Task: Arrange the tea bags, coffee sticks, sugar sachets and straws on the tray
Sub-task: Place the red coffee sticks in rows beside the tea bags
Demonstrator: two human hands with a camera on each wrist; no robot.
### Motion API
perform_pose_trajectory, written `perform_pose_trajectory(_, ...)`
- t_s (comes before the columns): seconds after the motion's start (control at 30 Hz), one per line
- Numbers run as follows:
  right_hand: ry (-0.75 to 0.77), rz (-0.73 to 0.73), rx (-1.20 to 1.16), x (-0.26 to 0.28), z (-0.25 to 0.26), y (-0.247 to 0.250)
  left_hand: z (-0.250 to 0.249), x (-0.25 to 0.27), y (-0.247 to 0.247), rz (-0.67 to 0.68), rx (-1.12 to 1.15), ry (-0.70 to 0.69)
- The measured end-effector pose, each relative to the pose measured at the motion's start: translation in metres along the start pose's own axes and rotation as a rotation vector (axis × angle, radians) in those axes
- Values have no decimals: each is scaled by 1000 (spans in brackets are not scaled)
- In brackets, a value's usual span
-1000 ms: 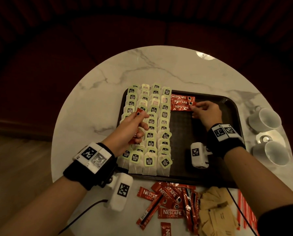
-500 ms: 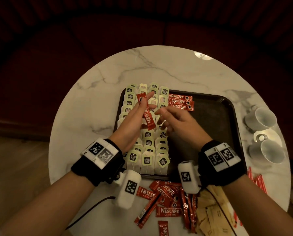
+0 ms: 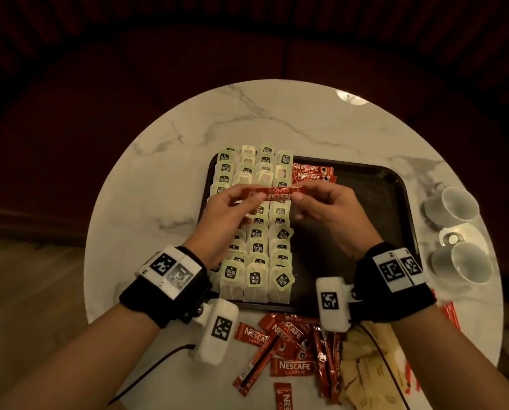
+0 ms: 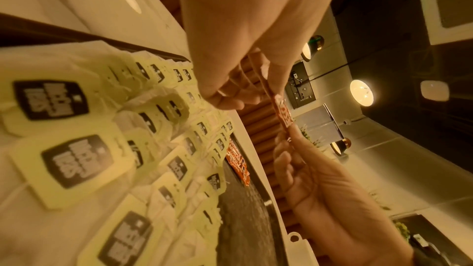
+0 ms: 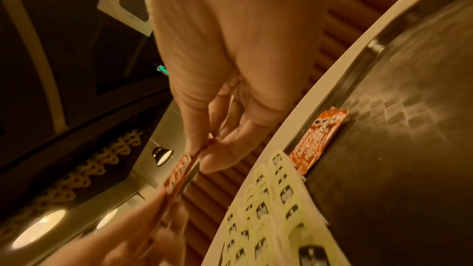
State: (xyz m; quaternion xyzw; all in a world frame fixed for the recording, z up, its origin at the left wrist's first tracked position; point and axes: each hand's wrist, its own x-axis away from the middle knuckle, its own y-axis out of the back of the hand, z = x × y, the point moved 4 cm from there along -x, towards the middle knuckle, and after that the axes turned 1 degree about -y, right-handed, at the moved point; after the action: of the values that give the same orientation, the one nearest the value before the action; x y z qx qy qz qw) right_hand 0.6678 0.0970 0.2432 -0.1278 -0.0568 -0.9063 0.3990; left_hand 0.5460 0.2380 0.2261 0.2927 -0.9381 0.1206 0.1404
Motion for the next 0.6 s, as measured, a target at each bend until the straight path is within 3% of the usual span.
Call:
perform_pose_trajectory(0.17,24,-38,-54,-4,4,7,-5,1,-7,33,-126,-86)
perform_pose_trajectory(0.4,84,48,166,-3,18,4,-20,-6,-9,84,-385,-214)
perform_pose_trajectory(0.6,16,28,61,5,5,-5,-21,-9,-13,72,-177,-197)
